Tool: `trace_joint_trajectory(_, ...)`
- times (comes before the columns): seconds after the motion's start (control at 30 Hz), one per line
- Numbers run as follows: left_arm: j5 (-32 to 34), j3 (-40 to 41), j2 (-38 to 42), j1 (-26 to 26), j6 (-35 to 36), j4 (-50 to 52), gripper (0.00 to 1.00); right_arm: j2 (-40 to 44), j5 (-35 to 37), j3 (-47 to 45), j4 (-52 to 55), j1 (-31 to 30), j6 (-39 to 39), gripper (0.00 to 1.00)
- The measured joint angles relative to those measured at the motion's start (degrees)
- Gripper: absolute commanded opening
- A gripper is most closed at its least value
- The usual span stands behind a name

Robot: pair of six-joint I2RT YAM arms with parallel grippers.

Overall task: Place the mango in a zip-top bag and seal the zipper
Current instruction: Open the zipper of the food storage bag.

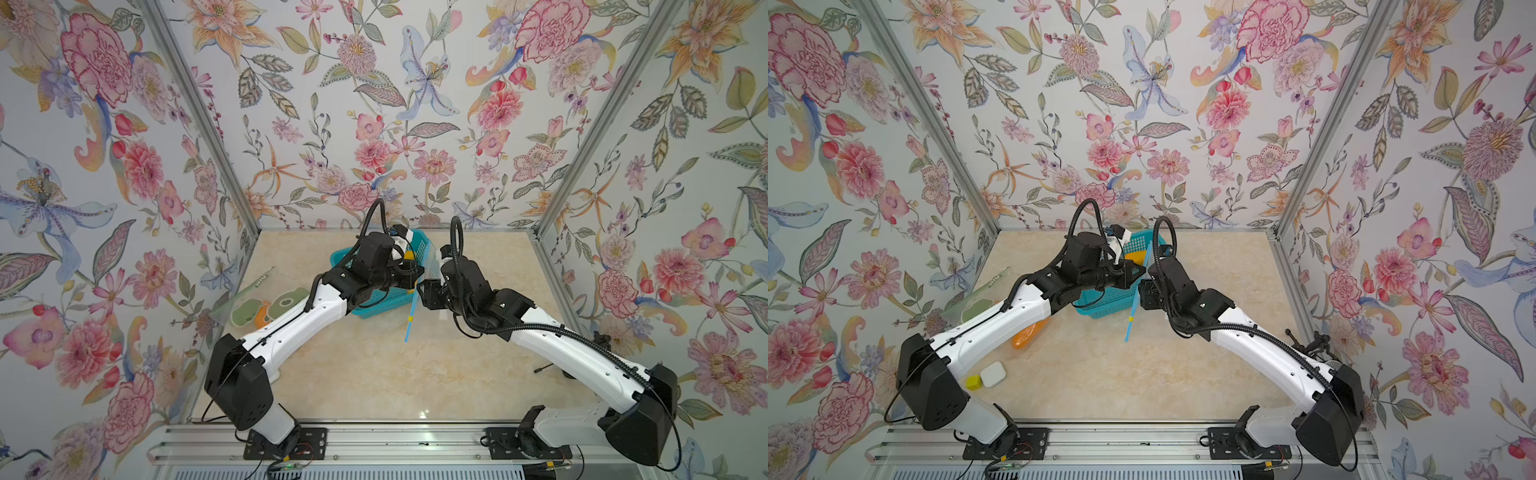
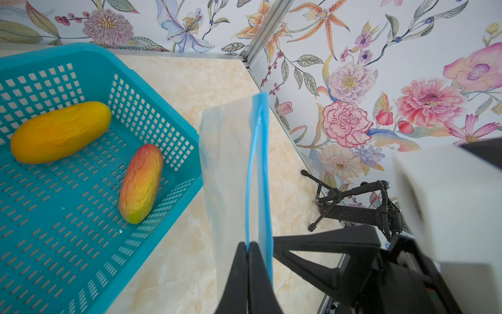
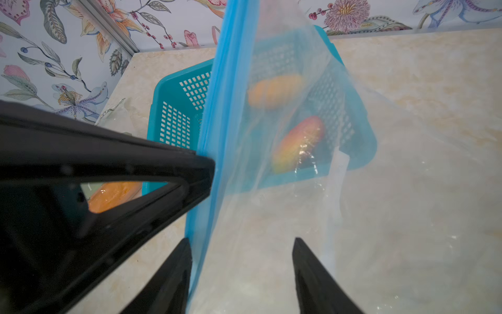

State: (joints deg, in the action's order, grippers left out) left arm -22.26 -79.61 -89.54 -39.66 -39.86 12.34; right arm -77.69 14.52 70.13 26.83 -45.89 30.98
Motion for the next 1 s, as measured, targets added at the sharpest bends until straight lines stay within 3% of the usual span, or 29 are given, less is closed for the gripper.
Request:
trace_joint_trajectory(0.23,0.2,0.0,0.7,0.0,0.0,-0.1,0.00,-2.6,6.9,0.0,4.1,0.0,3.7,0.62)
trace_joint_trajectory(0.53,0.2,-0.5,1.0,-0.1,-1.6,-2.1,0.00,0.5,13.5,0.9,4.8,0.0,6.4,0.71)
trace_joint_trajectory(0.8,0.5,-9.0,0.8,-2.5,-2.3,-7.2,0.00,0.5,17.9,6.7,2.7,-0.3,6.5,0.77)
trace_joint_trajectory(1.0,1.3,-9.5,0.8,-3.5,-3.7,-10.2,0.00,0.5,23.5,6.8,2.3,-0.5,6.2,0.77)
